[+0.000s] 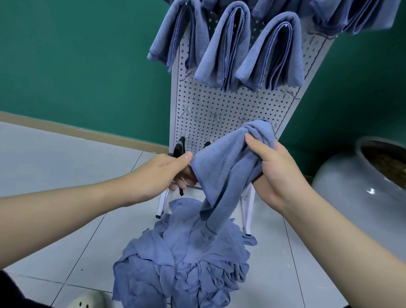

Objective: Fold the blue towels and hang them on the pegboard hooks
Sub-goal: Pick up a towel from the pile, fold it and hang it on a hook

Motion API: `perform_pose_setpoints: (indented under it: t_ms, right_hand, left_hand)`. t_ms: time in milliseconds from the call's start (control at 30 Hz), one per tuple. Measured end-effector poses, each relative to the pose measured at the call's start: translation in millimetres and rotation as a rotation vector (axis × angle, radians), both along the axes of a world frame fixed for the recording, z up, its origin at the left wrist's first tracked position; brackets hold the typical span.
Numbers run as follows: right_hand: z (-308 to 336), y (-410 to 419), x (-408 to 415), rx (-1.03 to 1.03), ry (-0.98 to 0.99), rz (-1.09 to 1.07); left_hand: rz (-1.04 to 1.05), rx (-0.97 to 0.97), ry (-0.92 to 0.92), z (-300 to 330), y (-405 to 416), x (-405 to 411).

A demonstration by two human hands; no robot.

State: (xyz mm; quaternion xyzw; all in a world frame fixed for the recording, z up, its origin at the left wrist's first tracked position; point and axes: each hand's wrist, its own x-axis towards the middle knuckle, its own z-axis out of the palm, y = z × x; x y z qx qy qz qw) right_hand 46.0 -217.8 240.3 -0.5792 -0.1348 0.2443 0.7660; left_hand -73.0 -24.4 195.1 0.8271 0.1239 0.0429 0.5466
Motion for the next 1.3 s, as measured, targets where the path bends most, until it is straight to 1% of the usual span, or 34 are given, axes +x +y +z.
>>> perform_pose_setpoints:
  t_ms: [133,233,300,400,500,733,933,1133,1300]
  right_hand:
    - [0,1,2,0.025,-0.008,-0.001]
    - [-2,4,0,0.052,0.011,0.007]
    - [-2,6,-2,0.070,0.030,0.016]
    - [-2,8,-3,0.079,0.038,0.031]
    - [-4,9,-3,0.066,0.036,0.041]
    - [-5,5,4,-0.033,0.033,0.047]
    - [-5,-1,11,-0.149,0.031,0.091]
    - [-4,-5,28,-0.250,-0.009,0.075]
    - [-6,-9,46,-0.301,0.004,0.013]
  left_hand:
    - [-0.054,-0.033,-0.089,2,-5,-1]
    - [-0.124,-0.119,-0.138,4,-12,-1]
    - [-0.113,-0.157,-0.127,2,-15,1]
    - [-0.111,-0.155,-0.084,-3,-17,2]
    - [-0.036,-0.167,-0.090,-6,-17,3]
    - [0.185,-0.233,-0.212,7,-9,8]
    - [0.271,-0.293,-0.231,16,10,9]
    - [0.388,-0.373,-0.257,27,28,8]
    - [0.416,-0.368,-0.274,29,41,7]
